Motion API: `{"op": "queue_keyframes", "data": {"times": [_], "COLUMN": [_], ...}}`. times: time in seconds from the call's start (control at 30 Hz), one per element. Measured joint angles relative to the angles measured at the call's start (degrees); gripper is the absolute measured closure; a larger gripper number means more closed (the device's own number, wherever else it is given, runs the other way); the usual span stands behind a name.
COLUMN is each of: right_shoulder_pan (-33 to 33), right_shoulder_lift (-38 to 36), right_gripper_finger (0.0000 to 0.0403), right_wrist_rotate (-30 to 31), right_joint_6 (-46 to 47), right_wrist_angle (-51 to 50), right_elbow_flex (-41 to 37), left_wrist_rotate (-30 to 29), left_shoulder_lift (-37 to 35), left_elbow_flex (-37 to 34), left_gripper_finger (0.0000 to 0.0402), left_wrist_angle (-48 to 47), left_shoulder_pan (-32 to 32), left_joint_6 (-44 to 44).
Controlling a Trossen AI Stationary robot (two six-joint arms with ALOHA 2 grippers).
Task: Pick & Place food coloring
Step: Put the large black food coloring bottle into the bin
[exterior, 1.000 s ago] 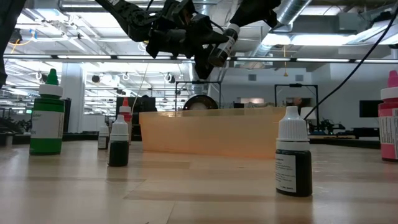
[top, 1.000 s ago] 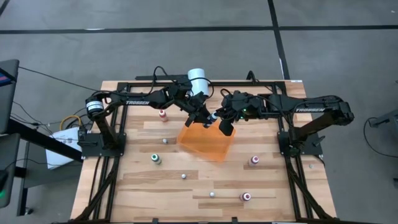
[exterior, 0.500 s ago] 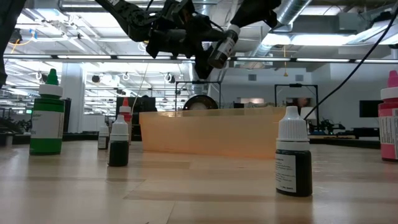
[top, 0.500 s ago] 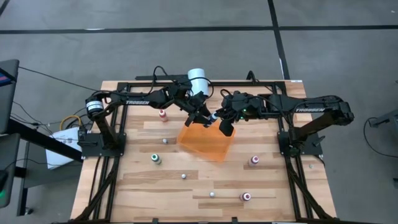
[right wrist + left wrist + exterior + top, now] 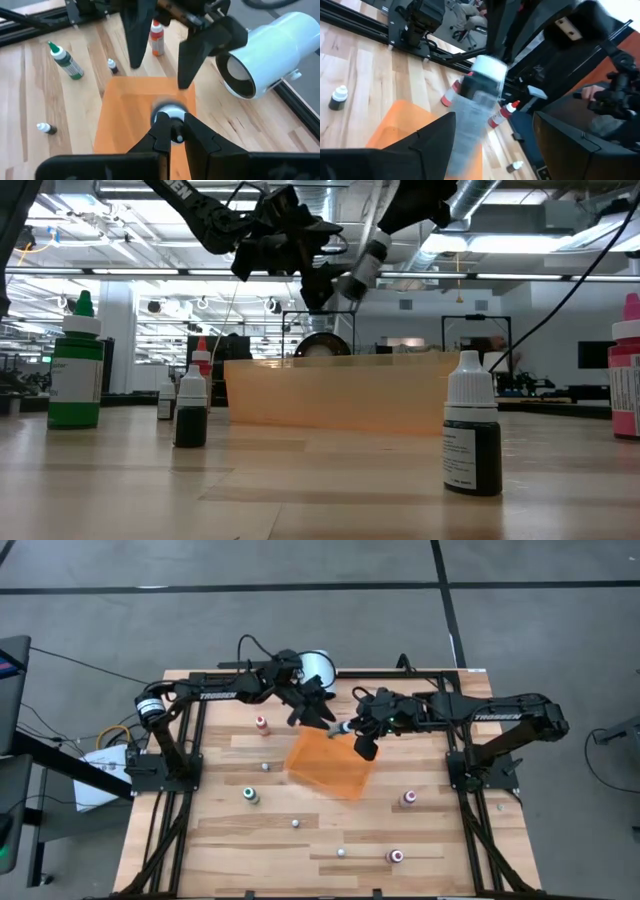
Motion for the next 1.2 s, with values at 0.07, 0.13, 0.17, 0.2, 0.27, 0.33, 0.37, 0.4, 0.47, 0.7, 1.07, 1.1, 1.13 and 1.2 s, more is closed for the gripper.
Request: {"op": "queue_keyframes", "data": {"times": [0.07,0.13,0.17,0.2,0.27,0.33,0.37,0.4,0.47,0.7,1.07,1.1,1.13,1.2], "right_shoulder_pan": [0.00,0.00,0.00,0.00,0.00,0.00,0.01,0.03,0.59,3.40,4.99,4.98,5.03,5.24], "right_shoulder_lift": [0.00,0.00,0.00,0.00,0.00,0.00,0.00,0.03,0.11,2.18,14.89,15.62,16.23,17.01], "right_gripper_finger": [0.0383,0.0384,0.0384,0.0384,0.0386,0.0386,0.0386,0.0386,0.0386,0.0402,0.0402,0.0402,0.0402,0.0402], "right_wrist_rotate": [0.00,0.00,-0.01,-0.03,-0.76,-2.04,-2.80,-3.67,-4.36,-2.01,2.02,2.31,2.88,4.34], "right_joint_6": [0.01,0.01,0.02,0.02,0.03,0.17,0.43,0.97,1.81,3.20,1.82,1.73,1.60,1.56], "right_wrist_angle": [0.15,0.38,0.40,0.38,0.43,0.22,-0.15,-0.68,-1.99,-6.90,-5.41,-5.07,-5.02,-4.04], "right_elbow_flex": [-0.04,-0.04,-0.04,-0.04,-0.01,-0.01,-0.01,0.01,0.03,0.01,0.09,0.08,0.03,0.04], "left_wrist_rotate": [0.03,0.01,0.01,0.00,0.01,0.02,0.05,0.05,0.01,-0.07,0.86,1.03,1.28,1.56], "left_shoulder_lift": [-0.02,-0.02,-0.02,-0.02,-0.02,-0.02,-0.02,-0.02,-0.02,-0.02,-1.44,-1.64,-1.94,-2.44], "left_elbow_flex": [0.00,0.00,0.00,0.00,0.00,0.00,0.00,0.00,0.00,-0.02,-0.02,-0.02,-0.05,-0.05], "left_gripper_finger": [0.0144,0.0144,0.0144,0.0144,0.0144,0.0144,0.0144,0.0144,0.0144,0.0144,0.0144,0.0144,0.0144,0.0144], "left_wrist_angle": [0.00,-0.10,-0.13,-0.12,-0.34,-1.49,-2.56,-3.78,-6.58,-15.56,-16.22,-16.16,-16.36,-15.95], "left_shoulder_pan": [0.39,0.38,0.22,0.13,0.11,0.67,1.25,1.89,3.44,7.91,9.18,9.20,9.38,9.45], "left_joint_6": [-0.12,-0.14,-0.12,-0.12,-0.03,0.71,1.02,1.24,2.23,6.56,7.66,7.75,7.75,7.86]}}
